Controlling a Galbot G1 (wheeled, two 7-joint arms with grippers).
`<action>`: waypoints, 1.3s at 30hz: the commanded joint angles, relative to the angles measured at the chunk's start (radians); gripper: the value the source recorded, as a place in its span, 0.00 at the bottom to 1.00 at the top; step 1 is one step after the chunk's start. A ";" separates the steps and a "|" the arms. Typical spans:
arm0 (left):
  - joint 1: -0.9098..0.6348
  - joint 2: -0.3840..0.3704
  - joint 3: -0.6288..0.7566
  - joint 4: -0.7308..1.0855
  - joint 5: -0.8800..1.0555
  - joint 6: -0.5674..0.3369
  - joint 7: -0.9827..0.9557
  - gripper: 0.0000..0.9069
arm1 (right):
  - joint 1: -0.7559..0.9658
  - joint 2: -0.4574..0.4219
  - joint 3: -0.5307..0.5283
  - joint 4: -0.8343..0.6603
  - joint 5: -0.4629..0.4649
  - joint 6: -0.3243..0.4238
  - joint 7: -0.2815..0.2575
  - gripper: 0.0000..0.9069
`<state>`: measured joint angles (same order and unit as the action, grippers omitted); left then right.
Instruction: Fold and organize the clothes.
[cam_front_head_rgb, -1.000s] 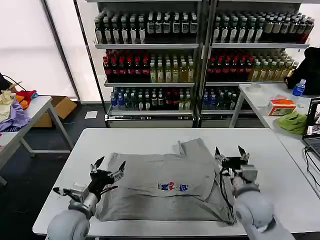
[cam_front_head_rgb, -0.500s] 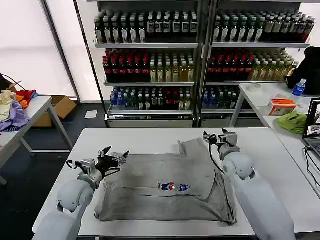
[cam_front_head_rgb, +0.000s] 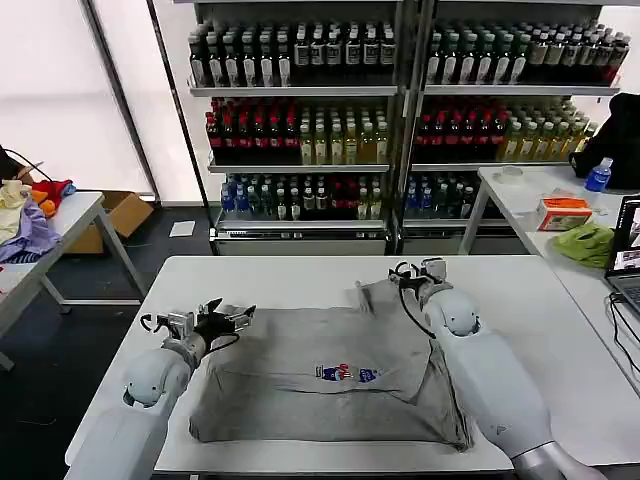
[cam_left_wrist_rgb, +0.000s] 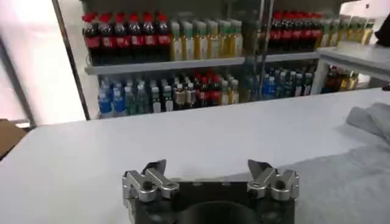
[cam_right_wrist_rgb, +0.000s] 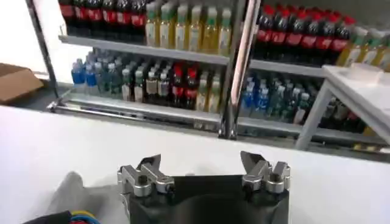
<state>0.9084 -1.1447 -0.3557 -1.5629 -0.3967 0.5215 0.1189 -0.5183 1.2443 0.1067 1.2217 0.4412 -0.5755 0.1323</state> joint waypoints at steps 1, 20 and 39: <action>-0.030 0.002 0.008 0.045 -0.008 0.002 0.000 1.00 | 0.031 0.030 -0.012 -0.076 -0.020 -0.002 -0.020 1.00; -0.050 -0.025 -0.011 0.150 0.024 -0.014 0.003 0.33 | 0.000 0.081 0.013 -0.104 -0.051 -0.002 -0.017 1.00; 0.021 -0.029 -0.004 0.093 0.037 -0.008 -0.013 0.00 | -0.091 0.086 0.041 -0.010 -0.045 -0.002 -0.003 0.00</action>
<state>0.9149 -1.1722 -0.3631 -1.4642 -0.3636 0.5093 0.1089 -0.5933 1.3239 0.1495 1.1954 0.3985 -0.5741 0.1321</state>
